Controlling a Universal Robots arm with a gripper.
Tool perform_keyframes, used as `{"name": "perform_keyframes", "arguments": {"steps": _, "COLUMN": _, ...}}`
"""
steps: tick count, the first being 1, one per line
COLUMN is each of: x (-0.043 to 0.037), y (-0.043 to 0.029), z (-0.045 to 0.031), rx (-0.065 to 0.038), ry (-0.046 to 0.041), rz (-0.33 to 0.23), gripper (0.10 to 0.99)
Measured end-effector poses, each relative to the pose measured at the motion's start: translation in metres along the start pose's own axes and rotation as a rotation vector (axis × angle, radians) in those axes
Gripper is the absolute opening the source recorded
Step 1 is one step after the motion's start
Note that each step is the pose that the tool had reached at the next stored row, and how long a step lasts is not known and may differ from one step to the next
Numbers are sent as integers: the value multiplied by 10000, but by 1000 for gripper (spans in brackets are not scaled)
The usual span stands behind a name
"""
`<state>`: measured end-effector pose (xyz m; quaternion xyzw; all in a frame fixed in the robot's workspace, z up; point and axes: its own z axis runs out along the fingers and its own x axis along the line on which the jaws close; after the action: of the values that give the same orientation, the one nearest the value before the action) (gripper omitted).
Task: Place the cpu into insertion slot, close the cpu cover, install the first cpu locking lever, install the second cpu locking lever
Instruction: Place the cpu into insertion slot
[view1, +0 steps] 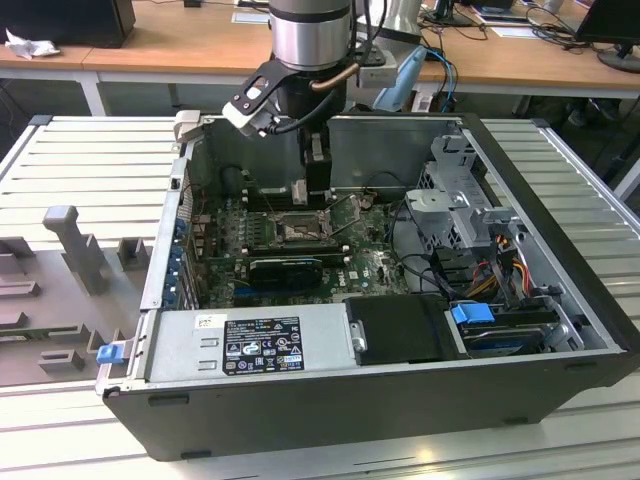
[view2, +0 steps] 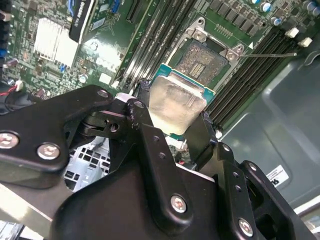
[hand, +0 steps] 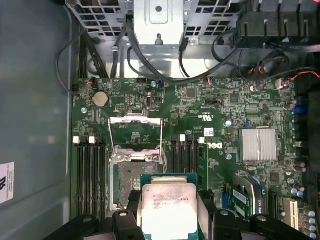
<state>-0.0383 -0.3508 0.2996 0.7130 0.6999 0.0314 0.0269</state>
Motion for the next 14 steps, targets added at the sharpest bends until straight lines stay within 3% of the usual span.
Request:
{"name": "perform_keyframes", "arguments": {"steps": 8, "x": 27, "y": -14, "z": 172, "rx": 6, "ry": 70, "rz": -841, "gripper": 533}}
{"name": "perform_keyframes", "arguments": {"steps": 14, "x": 34, "y": -45, "z": 300, "rx": 5, "ry": 38, "rz": -671, "gripper": 533}}
